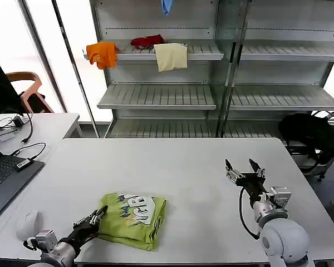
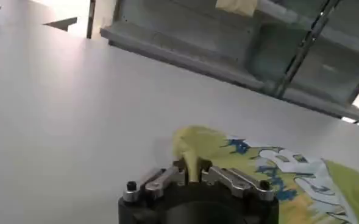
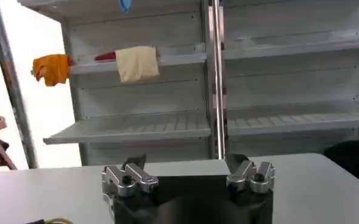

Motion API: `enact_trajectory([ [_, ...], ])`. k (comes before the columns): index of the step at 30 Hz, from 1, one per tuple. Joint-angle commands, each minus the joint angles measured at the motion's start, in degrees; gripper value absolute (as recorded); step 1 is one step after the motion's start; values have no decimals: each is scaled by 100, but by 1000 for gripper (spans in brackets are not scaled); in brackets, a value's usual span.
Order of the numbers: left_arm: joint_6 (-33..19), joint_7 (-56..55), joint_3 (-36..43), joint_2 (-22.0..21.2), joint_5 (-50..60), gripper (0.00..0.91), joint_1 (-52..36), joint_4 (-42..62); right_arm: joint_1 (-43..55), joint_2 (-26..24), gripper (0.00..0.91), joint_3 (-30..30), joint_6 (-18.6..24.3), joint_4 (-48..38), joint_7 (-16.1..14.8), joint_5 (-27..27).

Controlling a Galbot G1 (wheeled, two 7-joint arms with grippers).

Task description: Fold and organize the clothes.

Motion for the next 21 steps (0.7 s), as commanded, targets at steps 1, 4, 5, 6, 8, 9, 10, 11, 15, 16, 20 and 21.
enact_trajectory([
  [1, -235, 27, 17, -59, -370, 0, 6, -11, 2, 7, 907, -6, 0, 10, 5, -32],
  [4, -550, 134, 12, -63, -270, 0, 23, 36, -1, 10, 907, 4, 4, 16, 3, -34],
  [5, -634, 142, -1, -61, -214, 0, 29, 48, -1, 8, 907, 9, 4, 15, 4, -34],
  [6, -684, 157, -14, -64, -168, 0, 29, 54, -2, 6, 907, 14, 4, 14, 3, -34],
  [8, -962, 222, -96, -66, 337, 0, 35, 134, -6, 0, 907, 28, 11, 9, 2, -34],
  [9, -1077, 271, -143, -61, 612, 0, 39, 161, -5, 0, 907, 33, 11, 8, 2, -32],
  [10, -1189, 300, -263, -42, 844, 0, 45, 200, -5, -3, 907, 39, 15, 2, 2, -32],
  [11, -1247, 301, -369, -15, 997, 0, 52, 200, -5, -7, 907, 43, 17, -1, 2, -31],
  [15, -1469, 557, -1080, 212, 1556, 0, 78, 189, 11, -17, 907, 48, 32, -19, -7, -28],
  [16, -1528, 634, -1267, 268, 1749, 0, 72, 189, 15, -16, 907, 45, 34, -24, -9, -27],
  [20, -1613, 825, -1851, 556, 2232, 0, -18, 135, 20, -3, 907, 23, 71, -49, -29, -24],
  [21, -1592, 839, -1940, 649, 2345, 0, -50, 112, 17, 1, 907, 16, 76, -57, -33, -24],
])
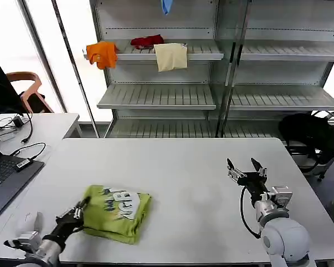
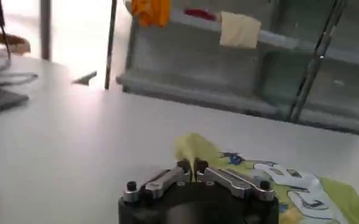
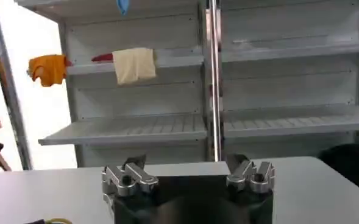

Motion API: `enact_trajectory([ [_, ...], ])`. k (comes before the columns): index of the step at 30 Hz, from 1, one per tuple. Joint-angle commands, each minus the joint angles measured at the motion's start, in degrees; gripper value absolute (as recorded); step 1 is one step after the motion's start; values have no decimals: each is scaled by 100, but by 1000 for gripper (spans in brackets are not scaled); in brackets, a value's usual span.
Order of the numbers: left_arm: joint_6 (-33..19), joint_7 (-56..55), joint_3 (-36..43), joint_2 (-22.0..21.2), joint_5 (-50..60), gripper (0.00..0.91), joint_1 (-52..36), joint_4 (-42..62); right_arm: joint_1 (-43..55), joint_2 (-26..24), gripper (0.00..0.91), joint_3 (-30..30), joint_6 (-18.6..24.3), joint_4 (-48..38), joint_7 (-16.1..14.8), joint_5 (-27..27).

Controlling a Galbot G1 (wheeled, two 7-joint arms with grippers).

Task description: Fold and organize the clothes.

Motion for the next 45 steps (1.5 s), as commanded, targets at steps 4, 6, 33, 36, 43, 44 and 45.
enact_trajectory([
  [4, -410, 567, -1537, 798, 1885, 0, -380, -104, -9, -3, 907, -12, 51, -25, -30, 7],
  [6, -405, 595, -1644, 980, 2327, 0, -517, -103, -15, -12, 907, 2, 65, -31, -44, 18],
  [33, -701, -6, 3397, -416, 5590, 10, -1726, 857, -598, -226, 907, 569, 366, -155, -93, 385],
  [36, -116, -254, 3733, -300, 4715, 10, -1813, 626, -573, -180, 907, 518, 290, -84, -67, 334],
  [43, 465, -888, 4252, -289, 3614, 907, -2388, 760, -389, -25, 907, 112, -33, 83, -8, 100],
  [44, 476, -887, 4276, -280, 3475, 907, -2448, 769, -335, 3, 907, 11, -116, 104, -11, 118],
  [45, 483, -891, 4268, -277, 3384, 907, -2471, 754, -318, 11, 907, -22, -153, 109, -14, 126],
])
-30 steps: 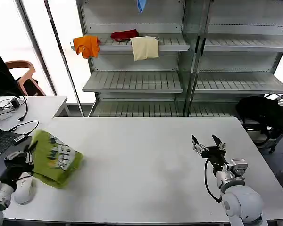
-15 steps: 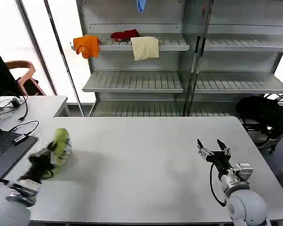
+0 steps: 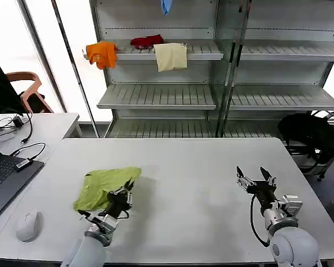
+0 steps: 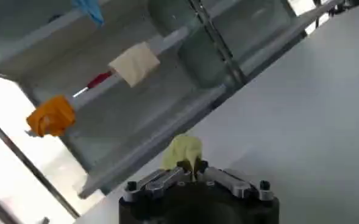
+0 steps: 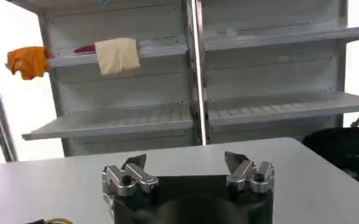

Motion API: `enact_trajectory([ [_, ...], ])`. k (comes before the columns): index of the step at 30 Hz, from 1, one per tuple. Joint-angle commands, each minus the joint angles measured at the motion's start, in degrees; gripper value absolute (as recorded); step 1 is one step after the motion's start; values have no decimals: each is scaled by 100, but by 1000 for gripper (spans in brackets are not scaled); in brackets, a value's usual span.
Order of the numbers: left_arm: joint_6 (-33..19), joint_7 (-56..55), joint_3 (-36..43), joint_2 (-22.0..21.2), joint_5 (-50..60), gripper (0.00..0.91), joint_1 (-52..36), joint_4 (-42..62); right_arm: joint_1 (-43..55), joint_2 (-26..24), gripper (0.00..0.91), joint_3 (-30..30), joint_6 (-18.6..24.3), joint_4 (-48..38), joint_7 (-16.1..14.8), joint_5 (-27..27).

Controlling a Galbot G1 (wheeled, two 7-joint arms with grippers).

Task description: Fold and organize the clothes.

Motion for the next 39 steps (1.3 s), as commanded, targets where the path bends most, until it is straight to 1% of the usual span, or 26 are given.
enact_trajectory([
  [1, 821, -616, 1231, -130, -1473, 907, -765, 114, 186, 123, 907, -471, -445, 149, 26, -24],
  [2, 857, -620, 1188, -93, -1671, 907, -784, 56, 247, 163, 907, -585, -566, 147, 61, 164],
  [4, 970, -625, 1108, 86, -1970, 907, -784, -184, 291, 204, 907, -725, -569, 146, 84, 310],
  [5, 1075, -642, 1013, 249, -2201, 907, -782, -366, 347, 263, 907, -944, -577, 142, 130, 405],
  [7, 1247, -635, 883, 517, -2517, 907, -754, -660, 388, 324, 907, -1119, -585, 136, 158, 480],
  [8, 1324, -619, 730, 727, -2665, 907, -701, -860, 422, 375, 907, -1314, -590, 123, 199, 576],
  [10, 1441, -559, 350, 1015, -2986, 907, -526, -1170, 513, 474, 907, -1634, -600, 54, 361, 847],
  [13, 1534, -570, -89, 1161, -3383, 907, -264, -1558, 589, 607, 907, -1937, -607, -73, 513, 1108],
  [15, 1556, -601, -371, 1181, -3477, 907, -122, -1738, 685, 710, 907, -2298, -608, -236, 729, 1517],
  [16, 1539, -602, -562, 1168, -3482, 907, -87, -1766, 757, 730, 907, -2501, -606, -318, 913, 1813],
  [17, 1535, -599, -746, 1157, -3529, 907, -38, -1819, 834, 750, 907, -2673, -603, -378, 1058, 2225],
  [19, 1534, -594, -1222, 1098, -3614, 907, 8, -1821, 1084, 883, 907, -3145, -601, -663, 1708, 2774],
  [21, 1518, -574, -1566, 1085, -3657, 907, 40, -1779, 1140, 1199, 907, -3284, -605, -886, 1876, 2778],
  [22, 1496, -570, -1719, 1074, -3655, 907, 56, -1765, 1197, 1255, 907, -3395, -603, -1015, 2052, 2884],
  [24, 1434, -535, -1992, 1023, -3660, 907, 140, -1677, 1278, 1362, 907, -3514, -605, -1202, 2301, 3000],
  [28, 1389, -504, -2476, 892, -3807, 907, 323, -1634, 1447, 1526, 907, -3583, -609, -1542, 2524, 3006],
  [31, 1326, -469, -2632, 815, -3858, 907, 470, -1644, 1562, 1604, 907, -3610, -608, -1771, 2602, 2982],
  [33, 1295, -447, -2685, 765, -3858, 907, 544, -1647, 1622, 1654, 907, -3633, -607, -1898, 2580, 2936],
  [34, 1282, -446, -2697, 729, -3856, 907, 579, -1655, 1629, 1673, 856, -3638, -609, -1916, 2567, 2936],
  [35, 1264, -443, -2711, 703, -3853, 907, 618, -1664, 1633, 1684, 786, -3645, -611, -1922, 2539, 2927],
  [36, 1254, -441, -2716, 691, -3853, 907, 636, -1665, 1653, 1697, 464, -3666, -610, -1940, 2545, 2913],
  [38, 1222, -425, -2750, 660, -3857, 907, 676, -1670, 1685, 1747, 50, -3666, -612, -2000, 2602, 2919],
  [39, 1214, -423, -2758, 653, -3857, 907, 685, -1670, 1700, 1753, 10, -3673, -613, -2021, 2636, 2910],
])
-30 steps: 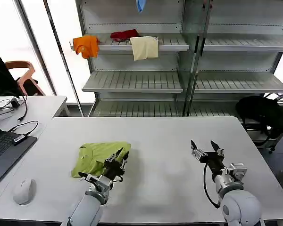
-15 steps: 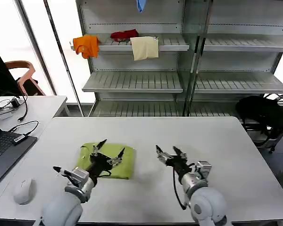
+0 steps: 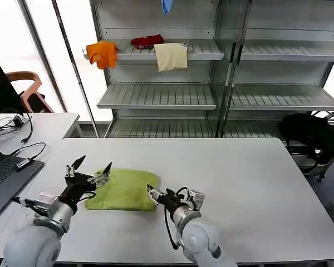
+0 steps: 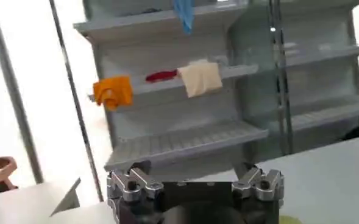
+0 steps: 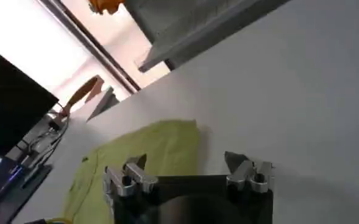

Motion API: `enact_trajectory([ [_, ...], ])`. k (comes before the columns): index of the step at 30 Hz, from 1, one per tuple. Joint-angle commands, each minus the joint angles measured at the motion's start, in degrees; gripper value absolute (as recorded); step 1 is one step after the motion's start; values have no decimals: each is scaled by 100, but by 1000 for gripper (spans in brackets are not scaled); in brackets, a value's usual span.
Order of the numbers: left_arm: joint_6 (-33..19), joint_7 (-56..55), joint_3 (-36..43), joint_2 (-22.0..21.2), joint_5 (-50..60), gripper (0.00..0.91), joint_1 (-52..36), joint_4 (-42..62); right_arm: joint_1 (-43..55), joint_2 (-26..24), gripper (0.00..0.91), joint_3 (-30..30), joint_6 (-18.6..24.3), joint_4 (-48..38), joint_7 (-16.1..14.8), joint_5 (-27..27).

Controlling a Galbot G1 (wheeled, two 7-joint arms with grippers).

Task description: Fold and organize the clothes.

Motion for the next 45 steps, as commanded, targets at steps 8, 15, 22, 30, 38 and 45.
enact_trajectory([
  [8, -146, 49, -811, -121, -296, 907, 407, -113, 318, 405, 0, -380, -12, -601, 348, 168],
  [15, -252, 72, -845, -176, -287, 907, 468, -21, 358, 305, 0, -155, -1, -418, 397, 113],
  [22, -321, 97, -836, -229, -272, 907, 509, 40, 417, 40, 0, 272, -6, -203, 438, 153],
  [30, -335, 94, -740, -280, -237, 907, 484, 87, 190, -855, 0, 771, -19, 320, 393, 592],
  [38, -305, 81, -605, -365, -134, 907, 504, 46, -331, -1650, 0, 1260, -13, 753, -87, 814],
  [45, -288, 73, -564, -406, -173, 907, 511, 13, -465, -1745, 907, 1455, -9, 972, -835, 387],
])
